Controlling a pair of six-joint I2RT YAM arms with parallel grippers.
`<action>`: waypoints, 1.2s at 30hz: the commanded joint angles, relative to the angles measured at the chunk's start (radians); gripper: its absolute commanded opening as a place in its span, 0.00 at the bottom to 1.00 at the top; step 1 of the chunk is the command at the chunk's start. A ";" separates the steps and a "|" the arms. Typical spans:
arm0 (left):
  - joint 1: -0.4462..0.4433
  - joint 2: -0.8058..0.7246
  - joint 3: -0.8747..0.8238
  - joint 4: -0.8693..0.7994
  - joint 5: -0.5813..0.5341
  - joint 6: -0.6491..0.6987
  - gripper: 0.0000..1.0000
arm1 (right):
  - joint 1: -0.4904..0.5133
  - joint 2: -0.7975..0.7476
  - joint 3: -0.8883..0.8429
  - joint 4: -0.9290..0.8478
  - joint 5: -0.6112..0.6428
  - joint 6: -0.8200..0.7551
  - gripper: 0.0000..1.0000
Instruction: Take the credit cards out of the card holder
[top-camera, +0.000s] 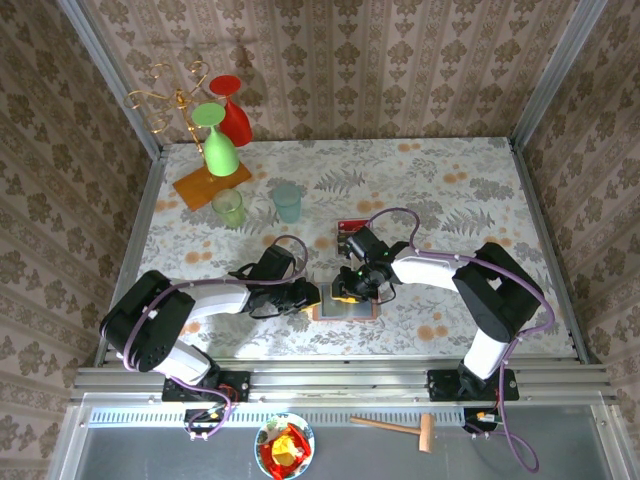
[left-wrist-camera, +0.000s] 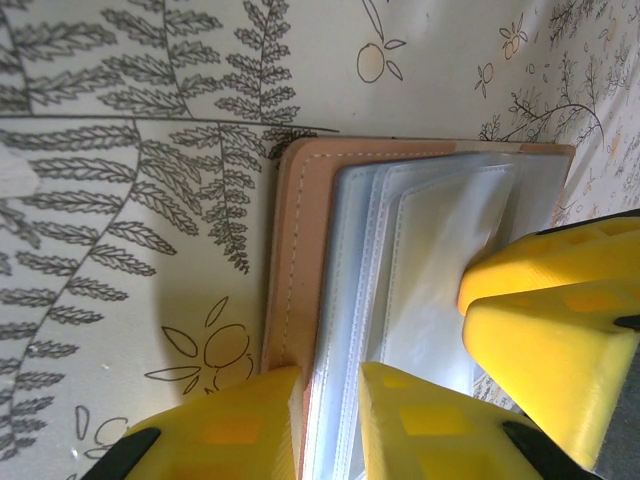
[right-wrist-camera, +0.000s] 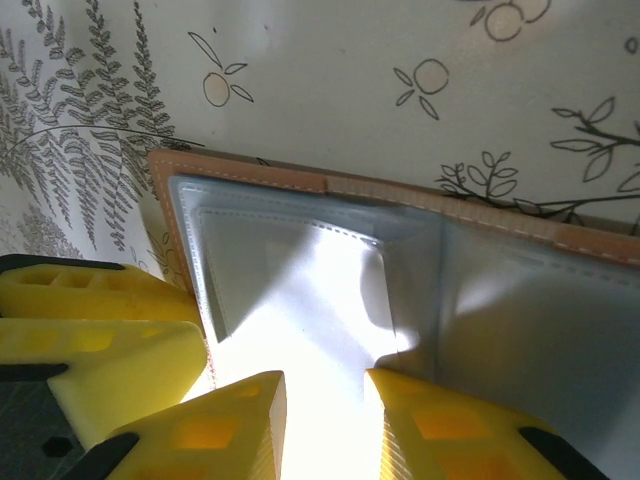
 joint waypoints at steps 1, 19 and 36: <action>-0.005 0.019 -0.016 -0.005 -0.004 -0.015 0.23 | 0.008 -0.010 0.010 -0.063 0.047 -0.016 0.30; -0.005 0.020 0.005 -0.018 -0.002 -0.016 0.23 | 0.003 -0.049 -0.026 -0.019 0.050 -0.005 0.30; -0.006 -0.021 0.074 -0.081 -0.008 -0.012 0.24 | -0.014 -0.074 -0.082 0.060 0.013 0.016 0.30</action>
